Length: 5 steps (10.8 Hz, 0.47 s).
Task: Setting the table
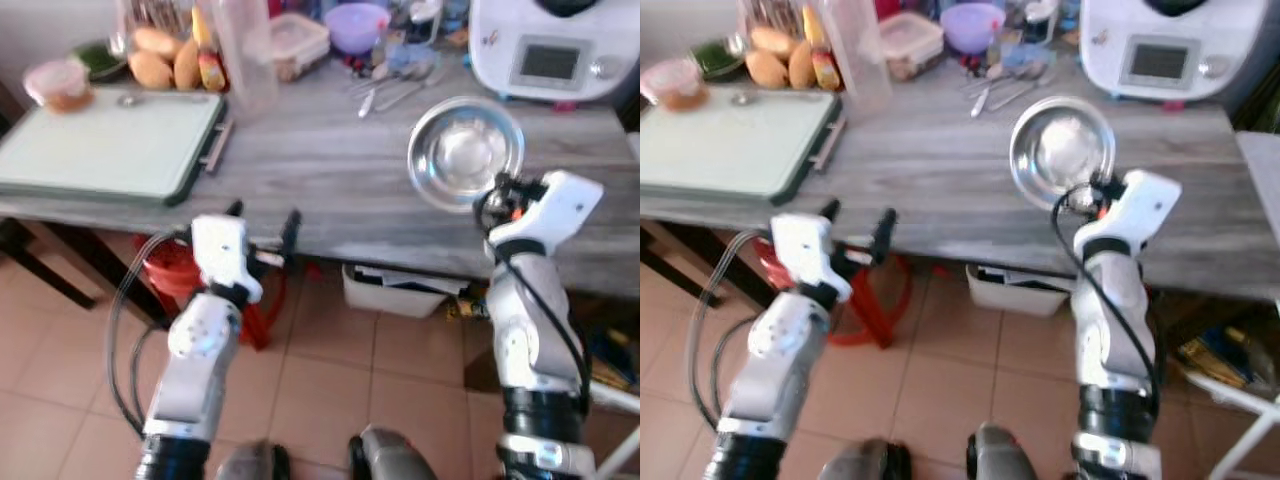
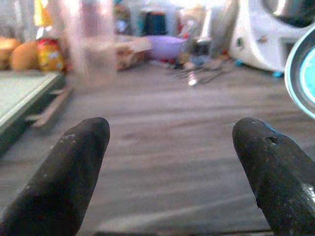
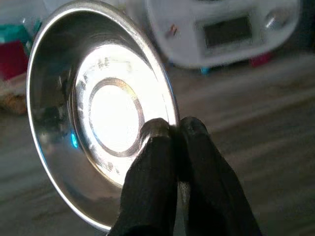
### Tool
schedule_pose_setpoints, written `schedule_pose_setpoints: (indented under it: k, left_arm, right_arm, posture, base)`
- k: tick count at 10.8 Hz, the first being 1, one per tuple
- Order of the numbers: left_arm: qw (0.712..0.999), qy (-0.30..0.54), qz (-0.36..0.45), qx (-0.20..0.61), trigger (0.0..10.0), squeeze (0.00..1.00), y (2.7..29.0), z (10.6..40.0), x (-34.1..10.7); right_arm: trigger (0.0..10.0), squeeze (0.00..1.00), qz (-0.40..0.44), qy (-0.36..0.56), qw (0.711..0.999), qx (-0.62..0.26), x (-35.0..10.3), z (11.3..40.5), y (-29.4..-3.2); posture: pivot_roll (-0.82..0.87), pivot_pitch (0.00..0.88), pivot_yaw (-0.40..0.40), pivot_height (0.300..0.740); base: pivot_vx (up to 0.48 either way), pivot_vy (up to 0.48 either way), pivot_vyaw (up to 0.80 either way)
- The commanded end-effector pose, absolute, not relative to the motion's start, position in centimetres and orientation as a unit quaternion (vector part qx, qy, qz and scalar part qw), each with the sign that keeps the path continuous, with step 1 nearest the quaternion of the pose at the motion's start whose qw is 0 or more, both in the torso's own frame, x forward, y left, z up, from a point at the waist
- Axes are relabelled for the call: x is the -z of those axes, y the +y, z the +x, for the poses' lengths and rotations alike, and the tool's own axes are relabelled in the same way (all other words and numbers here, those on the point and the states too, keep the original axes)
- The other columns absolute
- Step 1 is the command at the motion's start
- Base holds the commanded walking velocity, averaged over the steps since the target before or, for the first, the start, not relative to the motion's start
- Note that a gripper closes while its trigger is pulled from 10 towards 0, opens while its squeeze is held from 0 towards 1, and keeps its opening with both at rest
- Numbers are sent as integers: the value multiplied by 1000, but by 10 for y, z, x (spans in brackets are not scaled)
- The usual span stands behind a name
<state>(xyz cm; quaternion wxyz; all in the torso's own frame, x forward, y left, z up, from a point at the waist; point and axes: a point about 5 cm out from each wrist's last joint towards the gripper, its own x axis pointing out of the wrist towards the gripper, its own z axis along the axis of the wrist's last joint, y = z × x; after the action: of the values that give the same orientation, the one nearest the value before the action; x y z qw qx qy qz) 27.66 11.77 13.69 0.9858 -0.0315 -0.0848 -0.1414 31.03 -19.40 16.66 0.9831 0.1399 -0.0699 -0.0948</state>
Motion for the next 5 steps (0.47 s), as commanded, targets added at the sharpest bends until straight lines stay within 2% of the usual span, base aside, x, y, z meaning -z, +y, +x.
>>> schedule_pose_setpoints:
  k: [1, 5]
  left_arm:
    - [990, -70, -31, 121, 10000, 0, 128, 272, -132]
    - [992, -55, -33, 113, 10000, 0, 129, 266, -125]
  right_arm:
    - [10000, 0, 172, -45, 979, 99, -160, 309, -192]
    - [10000, 0, 285, 50, 952, 102, -139, 300, -180]
  posture:
    - [-43, 159, 43, 740]
    - [-46, 156, 34, 740]
  base:
    - [0, 0, 0]
    - [0, 0, 0]
